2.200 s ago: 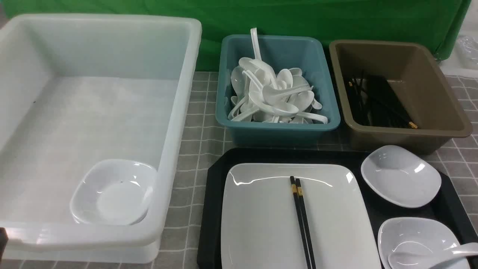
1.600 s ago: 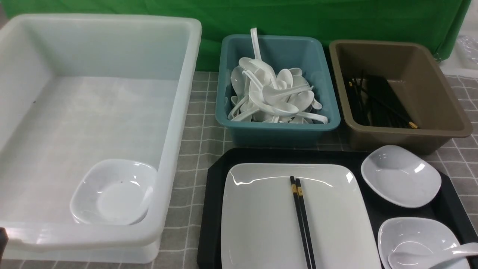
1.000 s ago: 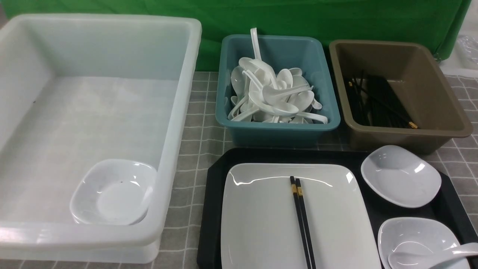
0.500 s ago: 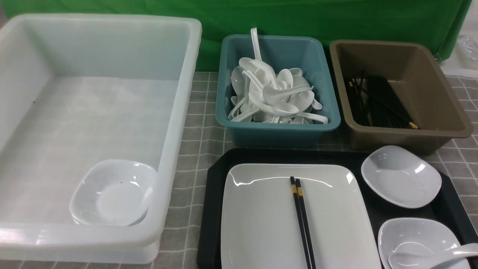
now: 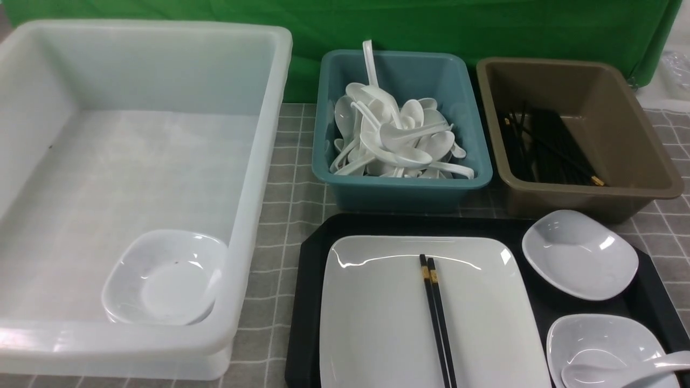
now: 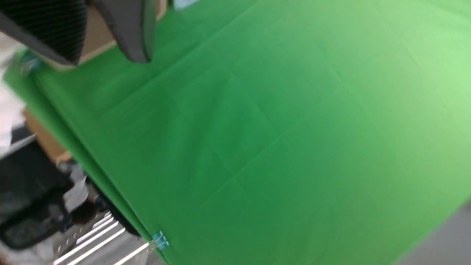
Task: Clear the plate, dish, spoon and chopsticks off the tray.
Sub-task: Use the right arm to grab a soup spoon from the plate
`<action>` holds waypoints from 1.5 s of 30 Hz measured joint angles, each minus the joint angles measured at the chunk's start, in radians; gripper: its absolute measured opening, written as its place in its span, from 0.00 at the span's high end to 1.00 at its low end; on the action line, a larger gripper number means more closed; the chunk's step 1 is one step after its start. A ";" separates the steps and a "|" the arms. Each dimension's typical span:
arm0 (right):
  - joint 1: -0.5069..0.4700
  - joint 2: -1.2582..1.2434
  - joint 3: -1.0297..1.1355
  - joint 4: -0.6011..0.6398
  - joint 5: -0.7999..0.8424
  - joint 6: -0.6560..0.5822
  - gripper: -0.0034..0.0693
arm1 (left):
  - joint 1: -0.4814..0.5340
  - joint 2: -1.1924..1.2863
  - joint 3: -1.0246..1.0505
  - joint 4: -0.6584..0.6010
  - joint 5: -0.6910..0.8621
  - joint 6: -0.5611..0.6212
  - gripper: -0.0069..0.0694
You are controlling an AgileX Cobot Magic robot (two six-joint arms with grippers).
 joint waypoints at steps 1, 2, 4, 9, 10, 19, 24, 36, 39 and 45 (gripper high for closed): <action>0.002 0.011 -0.035 -0.017 0.066 0.010 0.63 | 0.000 0.045 -0.014 -0.038 0.066 0.037 0.90; 0.007 0.025 -0.079 -0.037 0.158 0.018 0.63 | 0.000 0.088 -0.022 -0.065 0.123 0.071 0.90; 0.019 0.069 -0.183 -0.068 0.313 0.006 0.63 | 0.000 0.169 -0.024 -0.109 0.189 0.141 0.90; 0.121 0.353 -0.582 -0.096 0.806 -0.232 0.81 | -0.028 0.360 -0.035 -0.136 0.247 0.217 0.91; 0.155 0.436 -0.674 -0.097 0.958 -0.288 0.87 | -0.051 0.391 -0.047 -0.125 0.250 0.217 0.91; 0.240 0.925 -1.000 -0.157 1.519 -0.445 0.92 | -0.386 0.477 -0.157 0.033 0.261 0.035 0.91; 0.236 1.108 -0.931 -0.162 1.502 -0.454 0.92 | -0.537 0.489 -0.165 0.060 0.254 -0.006 0.91; 0.104 1.368 -0.748 -0.042 1.314 -0.387 0.72 | -0.660 0.500 -0.165 0.073 0.244 -0.001 0.91; 0.075 1.399 -0.714 -0.040 1.255 -0.366 0.49 | -0.660 0.507 -0.165 0.076 0.197 0.063 0.91; 0.061 1.418 -0.702 -0.036 1.123 -0.340 0.35 | -0.660 0.599 -0.170 -0.017 0.094 0.261 0.91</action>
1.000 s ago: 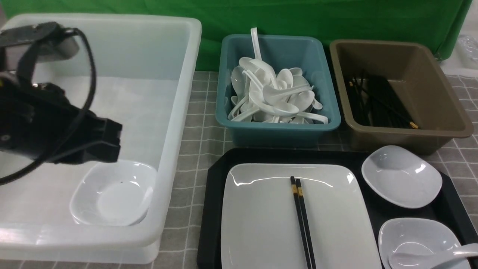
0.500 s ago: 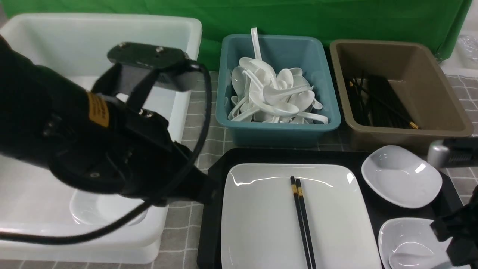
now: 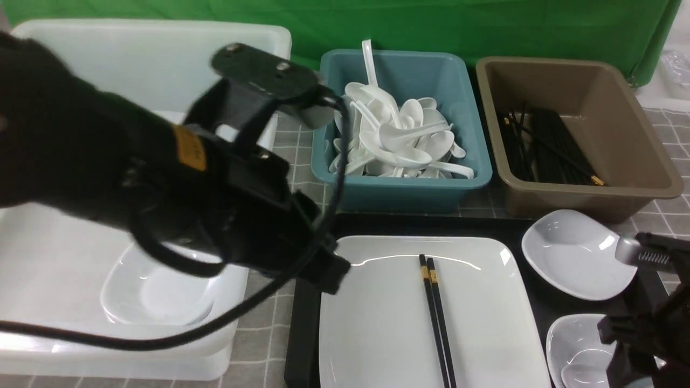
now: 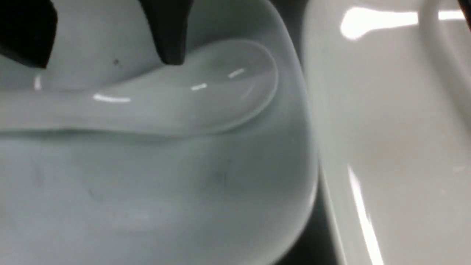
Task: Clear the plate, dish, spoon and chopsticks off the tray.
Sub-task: Use the right arm to grab a soup spoon from the plate
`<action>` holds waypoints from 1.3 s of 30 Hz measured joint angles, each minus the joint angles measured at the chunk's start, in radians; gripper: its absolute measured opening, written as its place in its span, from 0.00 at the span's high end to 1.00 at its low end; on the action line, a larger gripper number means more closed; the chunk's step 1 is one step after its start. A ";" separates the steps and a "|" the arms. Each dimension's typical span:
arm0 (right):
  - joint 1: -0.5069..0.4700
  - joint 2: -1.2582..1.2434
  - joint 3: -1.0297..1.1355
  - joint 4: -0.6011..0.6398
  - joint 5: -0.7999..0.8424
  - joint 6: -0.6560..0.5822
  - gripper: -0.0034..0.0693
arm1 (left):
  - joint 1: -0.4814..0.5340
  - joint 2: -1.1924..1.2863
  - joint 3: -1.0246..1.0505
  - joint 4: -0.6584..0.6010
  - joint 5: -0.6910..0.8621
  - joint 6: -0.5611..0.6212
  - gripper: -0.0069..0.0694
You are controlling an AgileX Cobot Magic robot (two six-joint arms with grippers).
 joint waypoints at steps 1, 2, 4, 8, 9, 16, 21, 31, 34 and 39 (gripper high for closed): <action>0.000 0.001 0.000 0.003 -0.016 0.011 0.35 | 0.000 0.025 0.000 -0.027 -0.006 0.035 0.91; 0.000 0.002 0.000 0.003 -0.024 0.016 0.36 | -0.001 0.045 0.000 -0.046 -0.006 0.055 0.91; 0.000 0.013 0.000 0.004 -0.026 0.028 0.37 | -0.002 0.093 0.000 -0.060 -0.009 0.083 0.91; 0.000 0.037 0.000 0.008 -0.025 0.036 0.37 | -0.002 0.156 0.000 -0.065 -0.016 0.124 0.91; 0.000 0.044 0.000 0.008 -0.024 0.039 0.37 | -0.002 0.174 -0.001 -0.066 -0.019 0.136 0.91; 0.000 0.063 0.000 0.020 0.031 0.062 0.37 | -0.002 0.210 -0.051 -0.066 -0.022 0.144 0.91; 0.000 0.063 0.000 0.019 -0.021 0.067 0.38 | -0.002 0.210 -0.078 -0.066 -0.032 0.150 0.91; 0.000 0.073 0.000 0.020 -0.178 0.081 0.38 | -0.002 0.210 -0.079 -0.040 -0.032 0.163 0.91; 0.000 0.078 0.000 0.020 -0.218 0.081 0.38 | -0.002 0.210 -0.079 -0.039 -0.032 0.164 0.91; 0.000 0.110 0.000 0.022 -0.248 0.073 0.38 | -0.002 0.210 -0.079 -0.039 -0.031 0.168 0.91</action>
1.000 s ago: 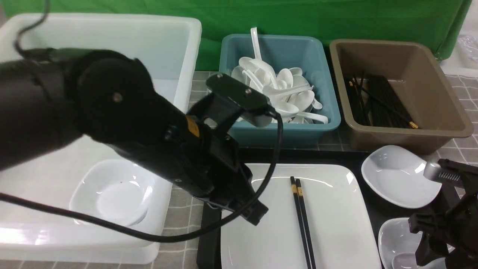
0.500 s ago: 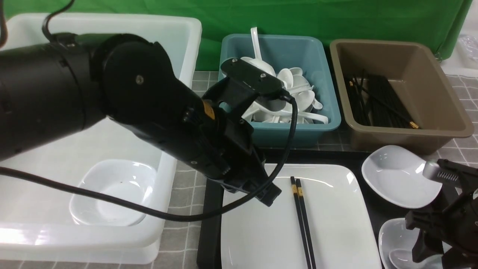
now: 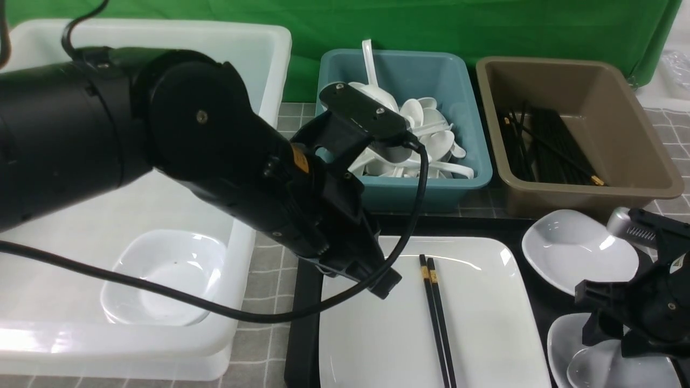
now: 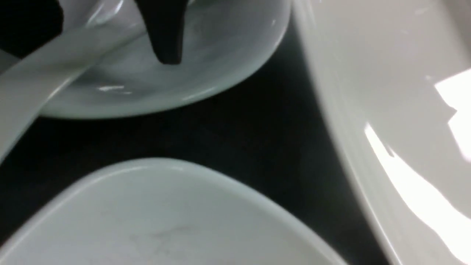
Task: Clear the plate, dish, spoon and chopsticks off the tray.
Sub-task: Use the right arm to grab a soup spoon from the plate
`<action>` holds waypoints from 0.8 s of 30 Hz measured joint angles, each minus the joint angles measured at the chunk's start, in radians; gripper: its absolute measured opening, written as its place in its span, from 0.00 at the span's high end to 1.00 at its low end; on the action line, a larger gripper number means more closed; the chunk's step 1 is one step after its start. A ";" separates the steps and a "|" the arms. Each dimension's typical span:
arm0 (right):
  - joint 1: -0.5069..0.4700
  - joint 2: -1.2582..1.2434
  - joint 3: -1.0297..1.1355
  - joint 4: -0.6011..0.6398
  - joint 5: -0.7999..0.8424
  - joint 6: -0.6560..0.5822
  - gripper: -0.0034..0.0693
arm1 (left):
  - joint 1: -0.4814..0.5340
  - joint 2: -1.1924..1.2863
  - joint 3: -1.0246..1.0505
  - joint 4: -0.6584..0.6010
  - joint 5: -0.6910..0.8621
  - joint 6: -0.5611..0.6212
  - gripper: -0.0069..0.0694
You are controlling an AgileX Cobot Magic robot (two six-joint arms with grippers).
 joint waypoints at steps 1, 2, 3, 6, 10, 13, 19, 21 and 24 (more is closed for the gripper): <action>0.000 0.010 0.000 0.000 -0.009 -0.007 0.38 | 0.000 0.000 0.000 0.000 0.003 0.001 0.91; 0.000 0.013 0.000 0.000 -0.017 -0.010 0.38 | 0.000 0.000 0.000 0.000 0.005 0.001 0.91; 0.000 0.015 0.000 0.000 -0.023 -0.012 0.38 | 0.000 0.000 0.000 0.000 0.006 0.001 0.91; 0.000 0.015 0.000 0.000 -0.031 -0.024 0.43 | 0.000 0.000 0.000 0.000 0.009 0.001 0.91; 0.000 0.013 0.000 -0.002 -0.029 -0.065 0.74 | 0.000 0.000 0.000 -0.001 0.008 0.002 0.91; -0.001 0.001 -0.003 0.007 -0.027 -0.083 0.86 | 0.000 0.001 0.000 -0.028 -0.017 0.035 0.91; -0.001 -0.105 -0.001 0.006 0.026 -0.123 0.86 | 0.000 0.001 0.000 -0.097 -0.113 0.071 0.91; -0.001 -0.175 -0.018 0.020 0.028 -0.133 0.86 | 0.001 0.001 -0.007 -0.069 -0.115 0.053 0.91; -0.001 -0.220 -0.086 0.135 0.025 -0.231 0.86 | 0.015 0.001 -0.036 -0.012 -0.115 -0.016 0.91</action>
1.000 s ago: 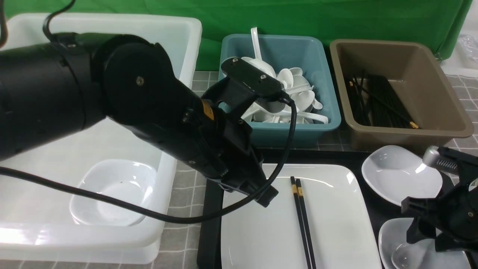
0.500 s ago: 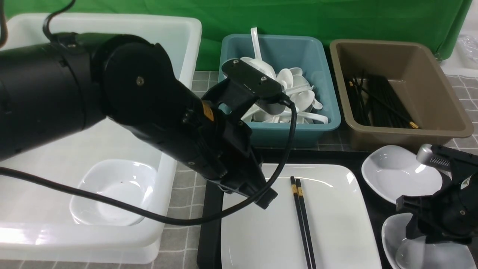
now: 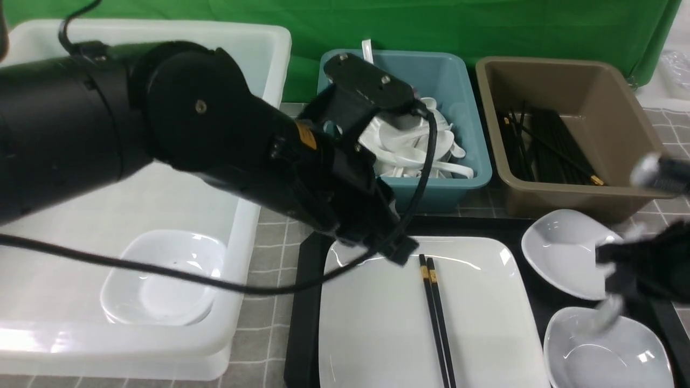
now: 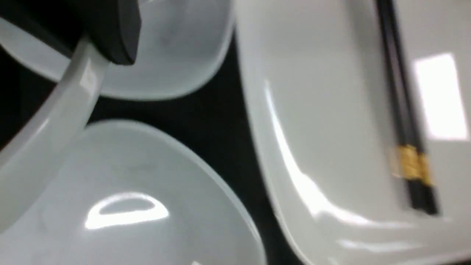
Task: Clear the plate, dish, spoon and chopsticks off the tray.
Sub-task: Use the right arm to grab a soup spoon from the plate, then use the right arm to put the soup spoon into the small storage box in the middle
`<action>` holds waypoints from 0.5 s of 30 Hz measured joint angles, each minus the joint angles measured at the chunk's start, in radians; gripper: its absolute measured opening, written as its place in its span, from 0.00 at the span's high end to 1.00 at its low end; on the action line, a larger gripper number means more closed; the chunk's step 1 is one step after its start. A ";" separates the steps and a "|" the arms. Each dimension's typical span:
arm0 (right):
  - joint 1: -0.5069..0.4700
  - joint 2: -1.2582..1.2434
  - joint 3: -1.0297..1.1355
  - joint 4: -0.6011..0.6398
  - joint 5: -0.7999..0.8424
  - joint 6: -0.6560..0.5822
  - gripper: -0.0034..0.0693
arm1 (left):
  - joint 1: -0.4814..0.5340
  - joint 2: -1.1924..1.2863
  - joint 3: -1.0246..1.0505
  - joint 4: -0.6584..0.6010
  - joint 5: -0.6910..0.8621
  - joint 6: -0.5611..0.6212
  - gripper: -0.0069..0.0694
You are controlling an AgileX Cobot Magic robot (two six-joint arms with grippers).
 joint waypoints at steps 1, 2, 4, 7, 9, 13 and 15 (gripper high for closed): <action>0.002 -0.001 -0.039 0.051 -0.003 -0.053 0.86 | 0.012 0.000 -0.018 0.020 -0.002 -0.035 0.91; 0.013 0.011 -0.101 0.143 -0.006 -0.146 0.86 | 0.036 0.000 -0.046 0.040 -0.004 -0.087 0.91; 0.038 0.043 -0.185 0.230 -0.009 -0.231 0.86 | 0.071 0.000 -0.079 0.051 -0.004 -0.145 0.91; 0.098 0.148 -0.354 0.299 -0.013 -0.296 0.86 | 0.135 0.000 -0.122 0.059 -0.006 -0.221 0.91; 0.136 0.242 -0.471 0.315 -0.014 -0.311 0.86 | 0.181 0.000 -0.138 0.058 0.001 -0.265 0.91; 0.176 0.453 -0.711 0.324 -0.017 -0.289 0.85 | 0.238 0.000 -0.143 0.059 0.103 -0.280 0.91; 0.184 0.559 -0.828 0.324 -0.010 -0.245 0.80 | 0.241 0.000 -0.143 0.061 0.190 -0.280 0.91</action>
